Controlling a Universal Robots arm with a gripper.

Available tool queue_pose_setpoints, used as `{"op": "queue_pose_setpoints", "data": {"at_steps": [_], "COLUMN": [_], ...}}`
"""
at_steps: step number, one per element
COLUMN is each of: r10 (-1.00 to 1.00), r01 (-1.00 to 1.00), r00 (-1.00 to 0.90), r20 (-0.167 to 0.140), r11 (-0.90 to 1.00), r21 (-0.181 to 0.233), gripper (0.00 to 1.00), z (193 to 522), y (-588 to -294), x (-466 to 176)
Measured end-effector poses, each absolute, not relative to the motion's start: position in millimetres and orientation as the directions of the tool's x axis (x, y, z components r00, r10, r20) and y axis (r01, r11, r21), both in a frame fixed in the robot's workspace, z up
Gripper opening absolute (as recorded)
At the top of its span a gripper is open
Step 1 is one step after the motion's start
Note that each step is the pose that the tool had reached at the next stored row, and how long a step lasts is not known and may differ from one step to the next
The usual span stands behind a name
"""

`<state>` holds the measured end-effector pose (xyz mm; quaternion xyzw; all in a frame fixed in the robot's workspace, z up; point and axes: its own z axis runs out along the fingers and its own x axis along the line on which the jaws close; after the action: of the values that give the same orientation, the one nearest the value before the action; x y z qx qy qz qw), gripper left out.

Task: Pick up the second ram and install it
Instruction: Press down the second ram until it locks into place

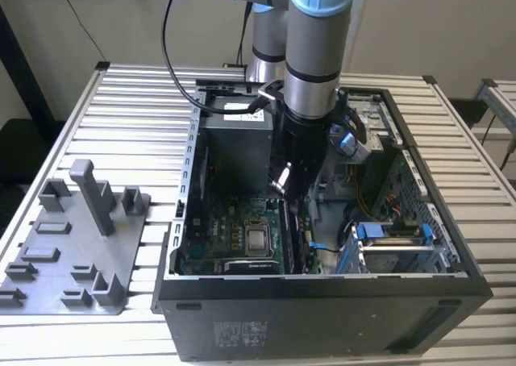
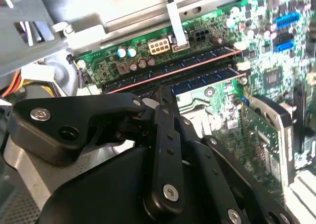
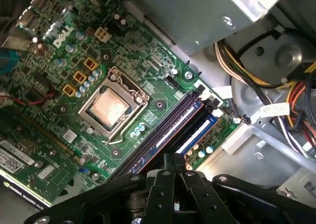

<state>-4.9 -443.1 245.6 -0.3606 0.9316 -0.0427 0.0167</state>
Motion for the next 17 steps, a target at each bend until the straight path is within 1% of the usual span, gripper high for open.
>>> {"op": "queue_pose_setpoints", "data": {"at_steps": [8, 17], "r10": [-0.765, -0.822], "r01": [-0.762, -0.819], "r00": [-0.644, -0.57], "r20": [0.0, 0.003], "r11": [0.642, 0.568], "r21": [-0.092, -0.085], "gripper": [0.11, 0.11], "z": [245.6, 245.1], "y": [-443.1, -443.1], "x": [-5.2, -7.1]}}
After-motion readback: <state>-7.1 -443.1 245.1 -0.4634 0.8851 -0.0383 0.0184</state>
